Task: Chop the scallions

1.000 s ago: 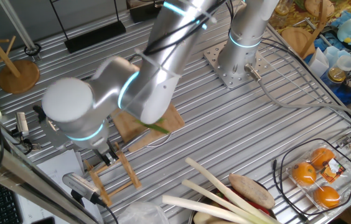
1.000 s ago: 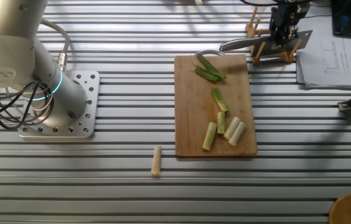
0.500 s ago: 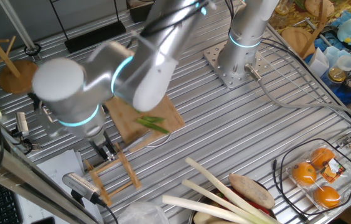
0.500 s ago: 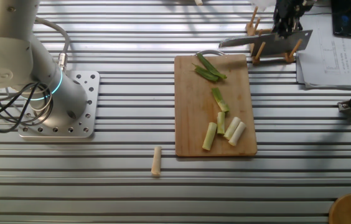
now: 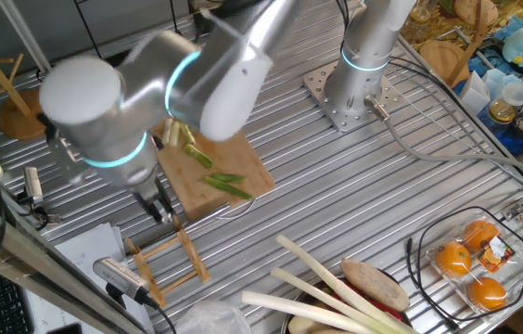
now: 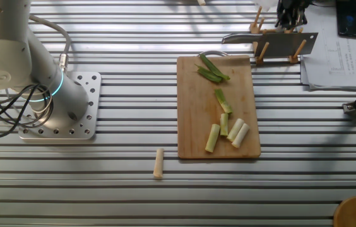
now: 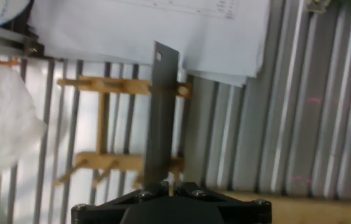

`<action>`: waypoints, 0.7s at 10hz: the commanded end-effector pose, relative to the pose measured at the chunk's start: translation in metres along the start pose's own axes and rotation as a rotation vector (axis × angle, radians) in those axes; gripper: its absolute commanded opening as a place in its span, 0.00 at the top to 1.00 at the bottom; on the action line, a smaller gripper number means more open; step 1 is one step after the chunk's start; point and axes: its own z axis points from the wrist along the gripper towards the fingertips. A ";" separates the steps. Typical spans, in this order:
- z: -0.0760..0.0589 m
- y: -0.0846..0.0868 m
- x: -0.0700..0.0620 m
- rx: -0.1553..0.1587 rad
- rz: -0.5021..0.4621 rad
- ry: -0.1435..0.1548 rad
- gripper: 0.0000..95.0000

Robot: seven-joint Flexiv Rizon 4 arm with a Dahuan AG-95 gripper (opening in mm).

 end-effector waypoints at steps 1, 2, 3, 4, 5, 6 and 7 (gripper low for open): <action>-0.007 -0.012 0.018 0.003 -0.002 -0.009 1.00; -0.012 -0.020 0.033 0.008 0.002 -0.014 1.00; -0.016 -0.022 0.044 0.010 0.012 -0.009 1.00; -0.019 -0.020 0.054 0.022 0.016 -0.003 1.00; -0.020 -0.019 0.063 0.024 0.015 0.000 1.00; -0.019 -0.019 0.069 0.022 0.015 -0.004 1.00; -0.018 -0.018 0.076 0.022 0.009 -0.007 1.00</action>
